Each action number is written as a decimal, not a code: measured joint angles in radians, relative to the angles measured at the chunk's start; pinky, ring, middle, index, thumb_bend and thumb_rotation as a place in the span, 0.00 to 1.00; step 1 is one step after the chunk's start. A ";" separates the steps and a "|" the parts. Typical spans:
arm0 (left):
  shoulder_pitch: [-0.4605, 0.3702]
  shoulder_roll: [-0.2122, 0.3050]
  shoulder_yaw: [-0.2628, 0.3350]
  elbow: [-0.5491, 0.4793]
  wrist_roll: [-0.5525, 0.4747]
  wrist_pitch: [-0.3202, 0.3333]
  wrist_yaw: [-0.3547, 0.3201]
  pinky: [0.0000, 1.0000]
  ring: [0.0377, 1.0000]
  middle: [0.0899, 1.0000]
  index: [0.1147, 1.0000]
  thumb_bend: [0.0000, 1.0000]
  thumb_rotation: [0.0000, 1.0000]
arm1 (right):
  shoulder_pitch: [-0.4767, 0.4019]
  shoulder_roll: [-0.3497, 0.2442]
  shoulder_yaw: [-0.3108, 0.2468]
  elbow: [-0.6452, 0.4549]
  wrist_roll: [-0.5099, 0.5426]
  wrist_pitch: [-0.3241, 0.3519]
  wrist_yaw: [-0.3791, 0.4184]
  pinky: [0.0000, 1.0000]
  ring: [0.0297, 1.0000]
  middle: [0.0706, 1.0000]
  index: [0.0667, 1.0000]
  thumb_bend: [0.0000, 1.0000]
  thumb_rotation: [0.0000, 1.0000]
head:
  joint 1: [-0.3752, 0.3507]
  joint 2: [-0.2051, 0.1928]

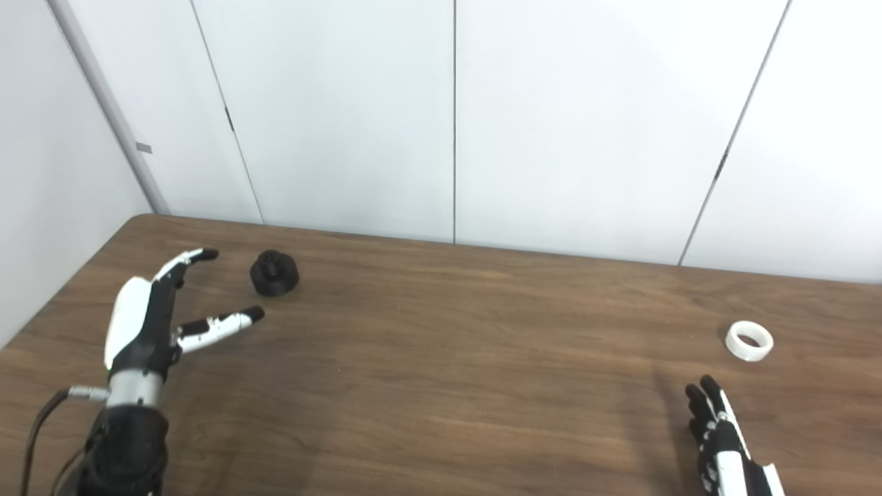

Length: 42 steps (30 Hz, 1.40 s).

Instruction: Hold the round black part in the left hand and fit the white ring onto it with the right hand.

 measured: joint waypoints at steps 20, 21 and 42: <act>-0.219 0.088 -0.139 0.359 0.013 0.106 -0.072 1.00 1.00 0.94 0.84 1.00 0.35 | 0.002 -0.002 0.000 0.000 -0.005 -0.005 0.000 1.00 0.98 0.94 0.97 0.55 1.00 | 0.002 0.008; -0.226 0.090 -0.144 0.377 0.013 0.106 -0.071 1.00 1.00 0.94 0.84 1.00 0.35 | 0.002 -0.002 0.000 -0.001 -0.006 -0.005 0.000 1.00 0.98 0.94 0.97 0.54 1.00 | 0.002 0.008; -0.353 0.123 -0.234 0.562 0.012 0.124 -0.069 1.00 1.00 0.96 0.82 1.00 0.40 | 0.006 -0.004 0.001 -0.001 -0.007 -0.013 -0.001 1.00 0.97 0.94 0.97 0.52 1.00 | -0.002 0.006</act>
